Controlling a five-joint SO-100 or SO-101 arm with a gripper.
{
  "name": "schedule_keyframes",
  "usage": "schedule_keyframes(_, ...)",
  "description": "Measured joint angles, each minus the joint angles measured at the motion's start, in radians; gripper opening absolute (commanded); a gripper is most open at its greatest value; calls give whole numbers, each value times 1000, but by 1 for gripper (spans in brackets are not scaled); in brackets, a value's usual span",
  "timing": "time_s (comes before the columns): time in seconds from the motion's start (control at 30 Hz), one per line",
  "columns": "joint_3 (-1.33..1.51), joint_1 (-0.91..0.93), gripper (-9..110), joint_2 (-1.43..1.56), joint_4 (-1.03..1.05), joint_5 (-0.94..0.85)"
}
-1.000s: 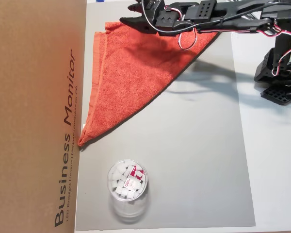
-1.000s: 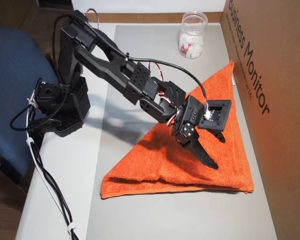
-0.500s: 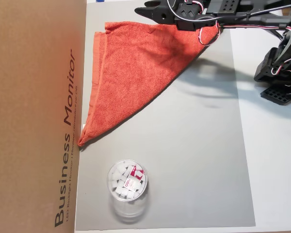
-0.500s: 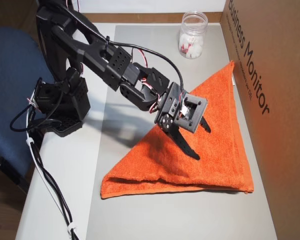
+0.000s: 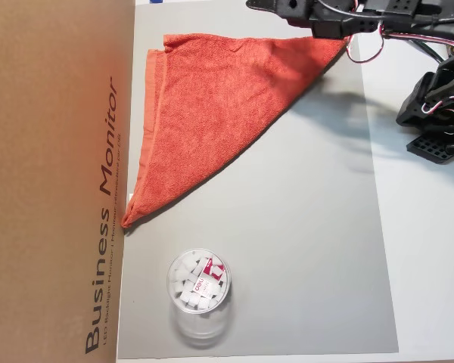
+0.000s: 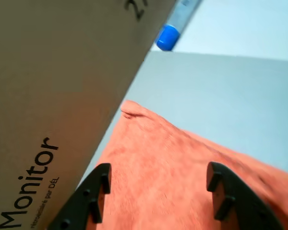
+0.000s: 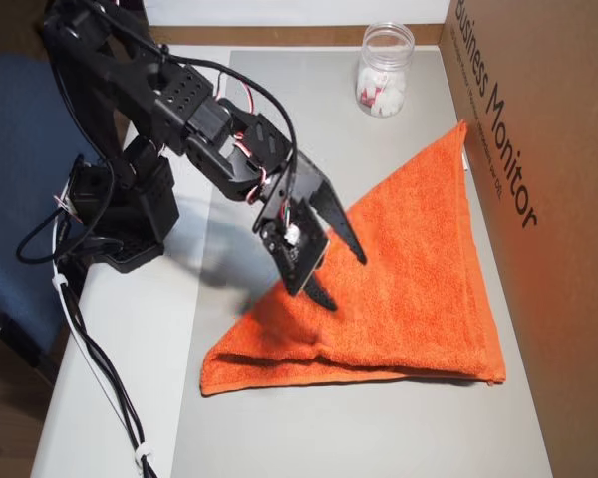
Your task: Fold the blanket.
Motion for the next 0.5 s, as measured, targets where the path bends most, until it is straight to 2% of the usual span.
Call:
schedule_keyframes(0.2,83,46,20,175,221,81)
schedule_keyframes(0.5,339,163,20,502,362,91)
